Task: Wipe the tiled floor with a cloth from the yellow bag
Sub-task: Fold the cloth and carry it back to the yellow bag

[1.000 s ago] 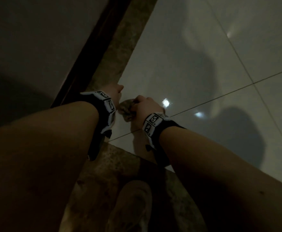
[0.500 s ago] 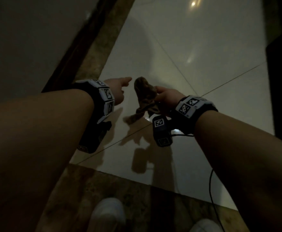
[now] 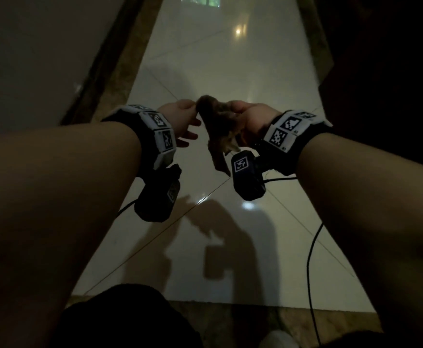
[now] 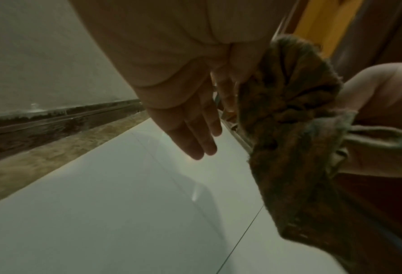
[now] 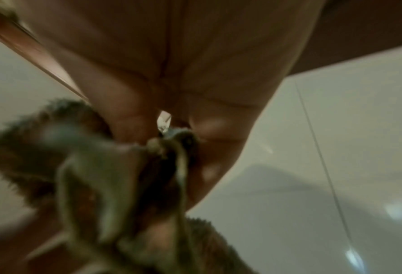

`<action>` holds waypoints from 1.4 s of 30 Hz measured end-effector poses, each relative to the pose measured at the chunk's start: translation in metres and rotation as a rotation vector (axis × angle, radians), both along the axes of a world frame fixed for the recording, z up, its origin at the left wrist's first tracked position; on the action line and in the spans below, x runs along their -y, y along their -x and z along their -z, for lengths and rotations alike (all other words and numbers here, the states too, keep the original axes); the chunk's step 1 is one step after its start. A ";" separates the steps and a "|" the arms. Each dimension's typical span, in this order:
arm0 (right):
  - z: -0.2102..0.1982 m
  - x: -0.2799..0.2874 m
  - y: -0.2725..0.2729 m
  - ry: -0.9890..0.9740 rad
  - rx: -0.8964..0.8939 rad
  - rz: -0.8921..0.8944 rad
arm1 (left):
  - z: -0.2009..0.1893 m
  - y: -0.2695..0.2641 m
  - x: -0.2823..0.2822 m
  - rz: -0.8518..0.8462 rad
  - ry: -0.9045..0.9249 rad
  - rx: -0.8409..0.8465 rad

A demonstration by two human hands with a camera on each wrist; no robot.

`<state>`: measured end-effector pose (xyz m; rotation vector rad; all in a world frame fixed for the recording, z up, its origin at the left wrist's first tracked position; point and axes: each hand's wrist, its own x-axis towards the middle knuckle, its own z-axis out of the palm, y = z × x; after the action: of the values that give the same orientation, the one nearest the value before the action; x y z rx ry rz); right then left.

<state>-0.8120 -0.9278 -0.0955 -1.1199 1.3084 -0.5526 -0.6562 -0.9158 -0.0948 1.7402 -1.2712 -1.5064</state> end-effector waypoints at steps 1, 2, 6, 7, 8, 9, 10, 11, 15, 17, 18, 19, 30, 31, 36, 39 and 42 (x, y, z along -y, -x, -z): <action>-0.008 0.002 0.003 0.009 -0.004 0.002 | -0.005 0.001 0.002 -0.023 -0.022 -0.022; -0.015 0.005 0.007 0.024 -0.014 -0.001 | -0.010 0.004 0.006 -0.029 -0.039 -0.035; -0.036 0.019 0.020 0.021 -0.072 -0.109 | -0.030 0.010 0.018 0.004 -0.074 -0.028; -0.042 0.023 0.022 0.024 -0.086 -0.142 | -0.037 0.012 0.022 0.025 -0.079 -0.017; -0.048 0.028 0.023 0.030 -0.105 -0.170 | -0.043 0.015 0.026 0.054 -0.086 -0.009; -0.056 0.033 0.024 0.040 -0.130 -0.189 | -0.050 0.017 0.030 0.095 -0.100 0.000; -0.063 0.039 0.025 0.059 -0.145 -0.197 | -0.057 0.019 0.034 0.147 -0.118 0.008; -0.071 0.045 0.026 0.074 -0.155 -0.202 | -0.063 0.022 0.038 0.199 -0.136 0.010; -0.105 0.058 0.035 0.081 -0.191 -0.223 | -0.087 0.034 0.052 0.244 -0.180 -0.024; -0.122 0.060 0.042 0.074 -0.206 -0.213 | -0.100 0.041 0.059 0.202 -0.196 -0.056; -0.130 0.062 0.046 0.071 -0.210 -0.192 | -0.107 0.045 0.062 0.177 -0.202 -0.070; -0.136 0.063 0.051 0.065 -0.212 -0.163 | -0.113 0.049 0.064 0.157 -0.208 -0.086; -0.197 0.049 0.086 0.006 -0.185 0.035 | -0.180 0.087 0.046 0.093 -0.173 -0.040; -0.208 0.044 0.087 0.023 -0.236 -0.003 | -0.192 0.087 0.042 0.119 -0.160 0.016; -0.286 0.020 0.089 0.051 -0.268 0.009 | -0.273 0.090 0.026 0.230 -0.107 0.185; -0.348 0.006 0.091 0.029 -0.209 0.088 | -0.339 0.094 0.020 0.240 -0.141 0.110; -0.416 -0.014 0.089 0.064 -0.227 0.155 | -0.413 0.096 0.013 0.295 -0.096 0.111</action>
<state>-0.9013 -0.9136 0.3203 -1.1649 1.5938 -0.5975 -0.7520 -0.9285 0.3178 1.7771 -1.5940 -1.6758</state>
